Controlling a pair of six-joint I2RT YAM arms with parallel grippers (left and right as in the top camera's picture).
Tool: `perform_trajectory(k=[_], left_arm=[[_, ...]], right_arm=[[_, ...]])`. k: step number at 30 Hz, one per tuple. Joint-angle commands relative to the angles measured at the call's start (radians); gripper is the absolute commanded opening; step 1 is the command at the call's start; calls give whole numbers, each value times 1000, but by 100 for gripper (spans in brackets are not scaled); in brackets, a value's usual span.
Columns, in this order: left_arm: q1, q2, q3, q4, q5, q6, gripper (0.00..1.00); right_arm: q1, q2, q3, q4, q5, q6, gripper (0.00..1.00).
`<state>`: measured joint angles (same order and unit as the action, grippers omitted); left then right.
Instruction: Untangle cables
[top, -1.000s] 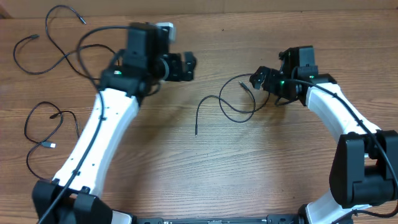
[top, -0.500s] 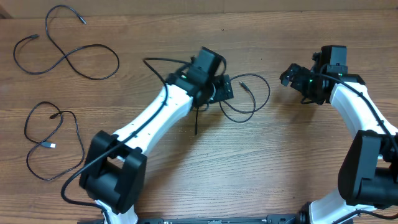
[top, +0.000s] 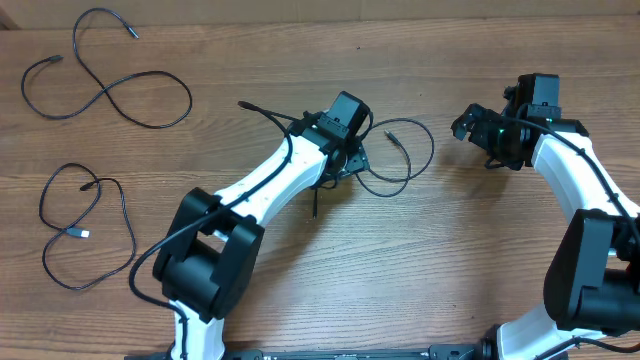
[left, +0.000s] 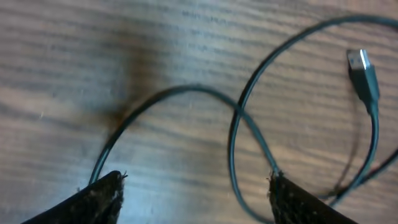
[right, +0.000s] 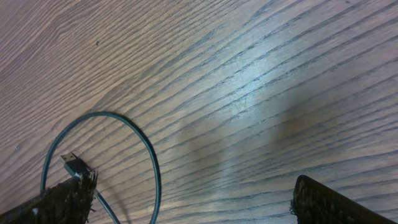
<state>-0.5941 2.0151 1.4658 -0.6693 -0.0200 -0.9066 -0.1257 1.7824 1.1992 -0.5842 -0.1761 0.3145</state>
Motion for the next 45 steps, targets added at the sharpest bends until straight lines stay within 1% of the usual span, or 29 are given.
perform_trajectory(k=[1, 4, 8, 13, 17, 19, 28, 34, 36, 38, 39, 43, 45], left_arm=[[-9, 39, 30, 51, -40, 21, 70], [-21, 50, 29, 97, -52, 21, 70], [-31, 83, 29, 126, -84, 21, 65], [-47, 111, 29, 154, -89, 52, 65], [-65, 111, 29, 185, -155, 66, 64], [-69, 111, 29, 184, -171, 66, 61], [-69, 112, 29, 194, -253, 69, 61], [-69, 146, 29, 230, -235, 69, 61], [-68, 153, 29, 274, -217, 93, 60], [-67, 153, 29, 291, -223, 144, 57], [-67, 153, 29, 287, -223, 156, 57], [-68, 156, 29, 250, -222, 294, 58], [-68, 158, 29, 234, -222, 328, 58]], right_arm=[[-4, -1, 32, 1, 3, 2, 100], [-4, -1, 32, 1, 3, 2, 100], [-4, -1, 32, 2, 3, 2, 100], [-4, -1, 32, 2, 4, 2, 100], [-4, -1, 32, 2, 3, 2, 100], [-4, -1, 32, 2, 3, 2, 100], [-4, -1, 32, 2, 3, 2, 100], [-4, -1, 32, 2, 3, 2, 100], [-4, -1, 32, 2, 3, 2, 100], [-4, -1, 32, 2, 3, 2, 100], [-4, -1, 32, 2, 3, 2, 100], [-4, -1, 32, 2, 3, 2, 100], [-4, -1, 32, 2, 3, 2, 100]])
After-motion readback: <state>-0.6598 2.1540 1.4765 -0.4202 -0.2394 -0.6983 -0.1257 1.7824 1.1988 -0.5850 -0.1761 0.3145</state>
